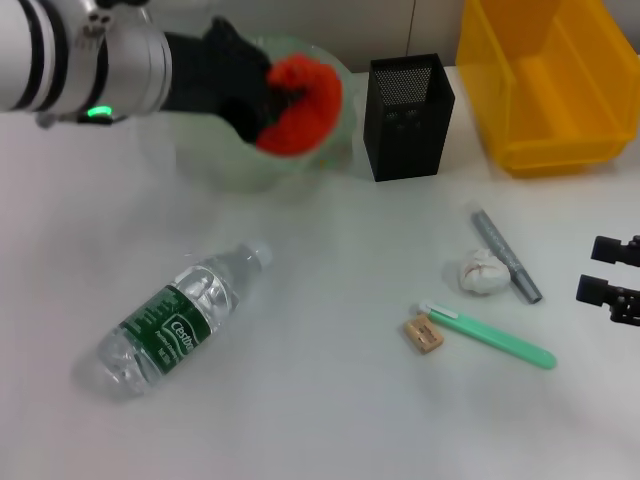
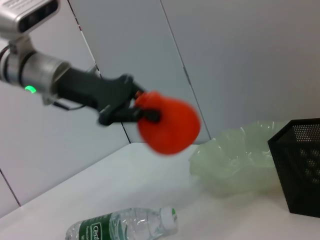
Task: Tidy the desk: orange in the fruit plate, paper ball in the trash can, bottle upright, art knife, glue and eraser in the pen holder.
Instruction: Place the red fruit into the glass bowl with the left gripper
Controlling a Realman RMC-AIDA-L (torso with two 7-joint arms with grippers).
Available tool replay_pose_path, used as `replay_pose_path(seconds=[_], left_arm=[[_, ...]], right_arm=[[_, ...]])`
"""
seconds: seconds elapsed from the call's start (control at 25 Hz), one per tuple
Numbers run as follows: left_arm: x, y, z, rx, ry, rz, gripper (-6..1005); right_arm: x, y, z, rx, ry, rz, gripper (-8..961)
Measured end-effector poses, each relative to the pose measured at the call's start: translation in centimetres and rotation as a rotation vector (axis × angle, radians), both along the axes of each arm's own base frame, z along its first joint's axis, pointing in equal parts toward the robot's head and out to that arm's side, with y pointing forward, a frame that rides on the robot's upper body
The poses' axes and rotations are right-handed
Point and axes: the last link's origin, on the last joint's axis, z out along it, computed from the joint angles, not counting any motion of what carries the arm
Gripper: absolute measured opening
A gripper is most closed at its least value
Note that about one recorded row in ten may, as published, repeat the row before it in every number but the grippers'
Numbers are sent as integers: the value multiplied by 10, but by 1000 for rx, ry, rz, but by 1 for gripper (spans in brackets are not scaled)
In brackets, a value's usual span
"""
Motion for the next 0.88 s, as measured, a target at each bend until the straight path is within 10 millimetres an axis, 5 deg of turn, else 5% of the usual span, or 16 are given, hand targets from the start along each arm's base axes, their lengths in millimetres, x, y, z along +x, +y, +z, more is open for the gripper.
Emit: replay_pose_path(seconds=[0.08, 0.12, 0.32, 0.36, 0.88], left_arm=[[0, 0, 0, 0, 0, 0, 91], [5, 24, 5, 148, -8, -21, 87], [6, 32, 5, 192, -24, -18, 70], [-3, 58, 3, 348, -127, 28, 66], [-28, 88, -24, 577, -171, 65, 57]], right_arm=[[0, 0, -1, -3, 1, 1, 747], [-1, 0, -2, -4, 2, 1, 747], [-1, -1, -3, -9, 3, 0, 747], [-1, -1, -3, -9, 3, 0, 747], [0, -2, -4, -11, 5, -7, 747]])
